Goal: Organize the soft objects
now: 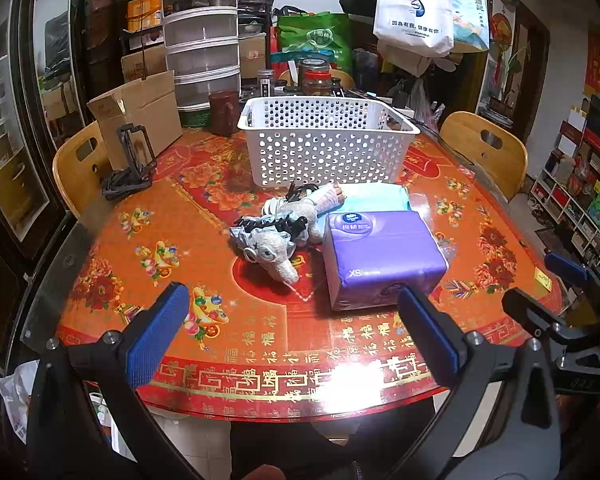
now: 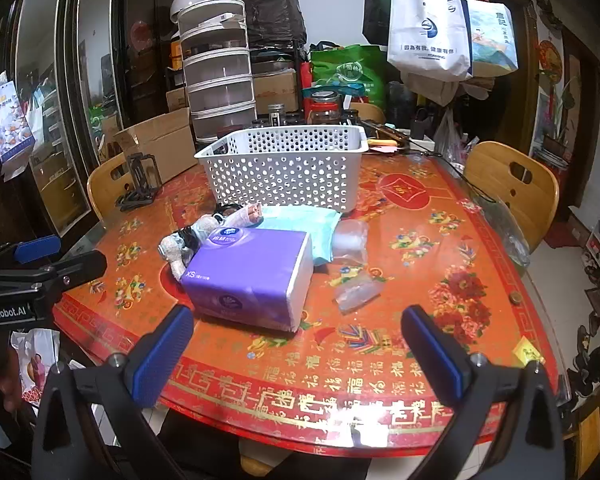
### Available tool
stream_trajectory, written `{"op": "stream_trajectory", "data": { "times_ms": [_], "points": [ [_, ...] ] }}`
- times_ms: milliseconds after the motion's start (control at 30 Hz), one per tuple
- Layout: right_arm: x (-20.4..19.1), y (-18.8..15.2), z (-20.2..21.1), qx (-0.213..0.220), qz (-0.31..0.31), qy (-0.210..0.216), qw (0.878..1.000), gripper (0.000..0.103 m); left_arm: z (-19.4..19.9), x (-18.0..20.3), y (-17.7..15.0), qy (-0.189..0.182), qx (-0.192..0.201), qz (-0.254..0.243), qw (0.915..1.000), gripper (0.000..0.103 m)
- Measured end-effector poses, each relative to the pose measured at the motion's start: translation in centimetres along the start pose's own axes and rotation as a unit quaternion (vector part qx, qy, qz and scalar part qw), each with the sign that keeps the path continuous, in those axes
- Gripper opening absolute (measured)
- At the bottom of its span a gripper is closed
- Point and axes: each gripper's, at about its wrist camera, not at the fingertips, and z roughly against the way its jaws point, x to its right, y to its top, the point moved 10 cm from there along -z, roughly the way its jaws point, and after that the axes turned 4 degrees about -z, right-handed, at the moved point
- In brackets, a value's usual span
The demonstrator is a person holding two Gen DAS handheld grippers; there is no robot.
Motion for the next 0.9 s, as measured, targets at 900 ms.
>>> {"op": "stream_trajectory", "data": {
  "times_ms": [900],
  "points": [
    [-0.07, 0.15, 0.3, 0.001, -0.001, -0.001, 1.0, 0.103, 0.34, 0.17, -0.03, -0.002, 0.003, -0.002, 1.0, 0.103]
  ]
}}
